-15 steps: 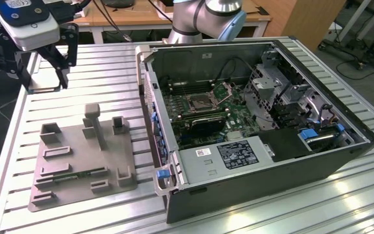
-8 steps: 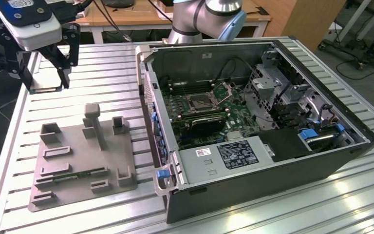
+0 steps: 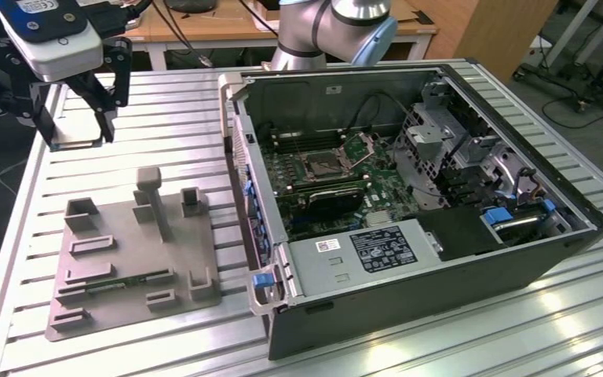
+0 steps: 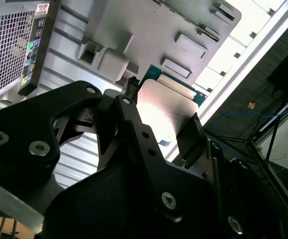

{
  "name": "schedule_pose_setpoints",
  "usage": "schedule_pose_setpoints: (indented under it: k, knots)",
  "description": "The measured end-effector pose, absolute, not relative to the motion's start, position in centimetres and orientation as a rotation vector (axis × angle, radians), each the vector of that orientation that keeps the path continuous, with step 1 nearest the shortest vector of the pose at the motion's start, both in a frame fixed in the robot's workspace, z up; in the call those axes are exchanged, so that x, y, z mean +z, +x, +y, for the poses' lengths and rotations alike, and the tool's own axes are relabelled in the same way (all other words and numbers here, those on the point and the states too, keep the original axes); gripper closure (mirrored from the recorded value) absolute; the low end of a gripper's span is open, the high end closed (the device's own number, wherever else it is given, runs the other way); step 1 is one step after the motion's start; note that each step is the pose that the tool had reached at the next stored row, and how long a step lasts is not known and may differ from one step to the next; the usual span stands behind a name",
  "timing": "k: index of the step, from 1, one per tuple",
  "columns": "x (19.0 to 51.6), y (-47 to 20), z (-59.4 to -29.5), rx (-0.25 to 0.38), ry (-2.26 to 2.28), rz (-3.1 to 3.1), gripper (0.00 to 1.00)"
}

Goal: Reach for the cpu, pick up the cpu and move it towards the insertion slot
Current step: 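Pick up the cpu and move it towards the insertion slot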

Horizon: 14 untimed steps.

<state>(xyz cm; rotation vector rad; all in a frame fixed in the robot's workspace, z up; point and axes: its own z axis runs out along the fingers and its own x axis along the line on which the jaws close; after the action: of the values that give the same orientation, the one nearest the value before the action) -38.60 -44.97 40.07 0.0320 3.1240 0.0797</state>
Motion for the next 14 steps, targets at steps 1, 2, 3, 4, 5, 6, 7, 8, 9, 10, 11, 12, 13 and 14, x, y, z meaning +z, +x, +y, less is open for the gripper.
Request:
schedule_pose_setpoints:
  k: [1, 2, 3, 4, 5, 6, 7, 8, 9, 10, 11, 12, 13, 14]
  knots:
    - [40.07, -38.57, -44.97, 0.08, 0.032, 3.124, 0.45]
    - [40.07, -38.55, -44.97, 0.08, 0.032, 3.124, 0.45]
    - [40.07, -38.52, -44.97, 0.08, 0.032, 3.124, 0.45]
    - [40.07, -38.5, -44.97, 0.08, 0.032, 3.124, 0.45]
    - [40.07, -38.47, -44.97, 0.08, 0.032, 3.124, 0.45]
    - [40.07, -38.45, -44.97, 0.08, 0.032, 3.124, 0.45]
    - [40.07, -38.42, -44.97, 0.08, 0.032, 3.124, 0.45]
    - [40.07, -38.4, -44.97, 0.08, 0.032, 3.124, 0.45]
    - [40.06, -38.37, -44.97, 0.08, 0.032, 3.123, 0.45]
    - [40.06, -38.35, -44.97, 0.08, 0.032, 3.123, 0.45]
    - [40.06, -38.32, -44.97, 0.08, 0.032, 3.123, 0.45]
    - [40.06, -38.3, -44.97, 0.08, 0.032, 3.123, 0.45]
    - [40.06, -38.27, -44.97, 0.08, 0.032, 3.123, 0.45]
    - [40.06, -38.25, -44.97, 0.08, 0.032, 3.123, 0.45]
